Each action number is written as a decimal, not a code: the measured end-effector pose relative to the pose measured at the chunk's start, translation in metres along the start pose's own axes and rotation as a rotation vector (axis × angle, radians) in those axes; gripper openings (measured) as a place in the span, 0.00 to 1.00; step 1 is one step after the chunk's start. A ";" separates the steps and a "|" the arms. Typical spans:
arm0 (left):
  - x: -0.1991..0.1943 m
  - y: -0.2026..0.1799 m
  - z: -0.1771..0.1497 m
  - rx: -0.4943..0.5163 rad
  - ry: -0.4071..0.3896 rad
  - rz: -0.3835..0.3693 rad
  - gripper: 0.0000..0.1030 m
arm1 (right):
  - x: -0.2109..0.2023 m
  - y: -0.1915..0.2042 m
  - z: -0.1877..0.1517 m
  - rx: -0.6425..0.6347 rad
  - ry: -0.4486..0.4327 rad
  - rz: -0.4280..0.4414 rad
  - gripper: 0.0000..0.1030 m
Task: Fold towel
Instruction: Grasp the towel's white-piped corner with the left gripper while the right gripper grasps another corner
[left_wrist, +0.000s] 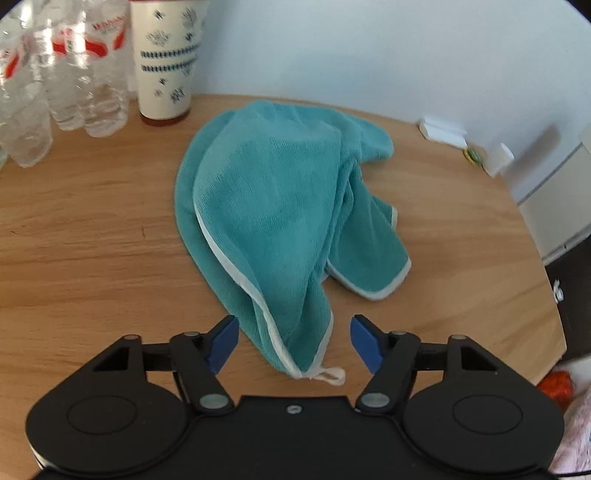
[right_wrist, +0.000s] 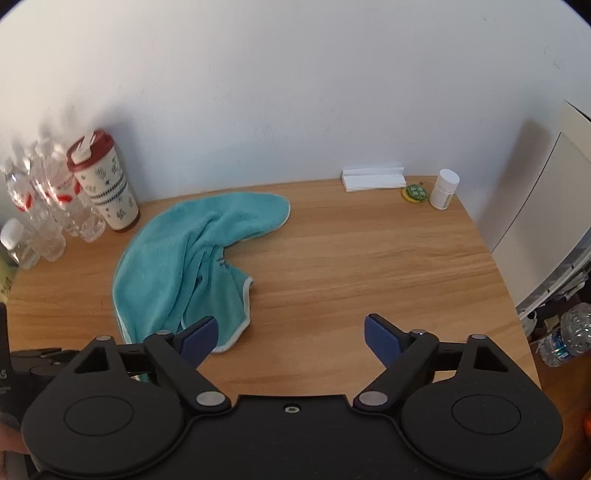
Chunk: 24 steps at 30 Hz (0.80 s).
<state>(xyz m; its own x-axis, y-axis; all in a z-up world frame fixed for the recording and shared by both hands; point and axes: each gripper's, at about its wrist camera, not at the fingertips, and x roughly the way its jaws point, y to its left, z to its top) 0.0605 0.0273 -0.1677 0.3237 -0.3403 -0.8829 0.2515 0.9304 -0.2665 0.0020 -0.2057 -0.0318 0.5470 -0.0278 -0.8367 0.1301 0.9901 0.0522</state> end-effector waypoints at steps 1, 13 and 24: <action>0.002 0.001 -0.001 0.006 0.007 -0.009 0.62 | 0.001 0.002 -0.003 0.009 -0.001 -0.004 0.81; 0.017 0.017 -0.011 -0.022 0.061 -0.084 0.43 | 0.011 0.005 -0.014 0.039 -0.031 -0.022 0.75; 0.029 0.009 -0.009 -0.146 0.065 0.015 0.35 | 0.052 -0.038 0.019 -0.062 -0.052 0.090 0.64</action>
<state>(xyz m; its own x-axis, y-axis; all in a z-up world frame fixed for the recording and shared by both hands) 0.0642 0.0271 -0.1986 0.2651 -0.3212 -0.9092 0.1099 0.9468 -0.3024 0.0406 -0.2471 -0.0668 0.5966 0.0562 -0.8006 0.0283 0.9954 0.0910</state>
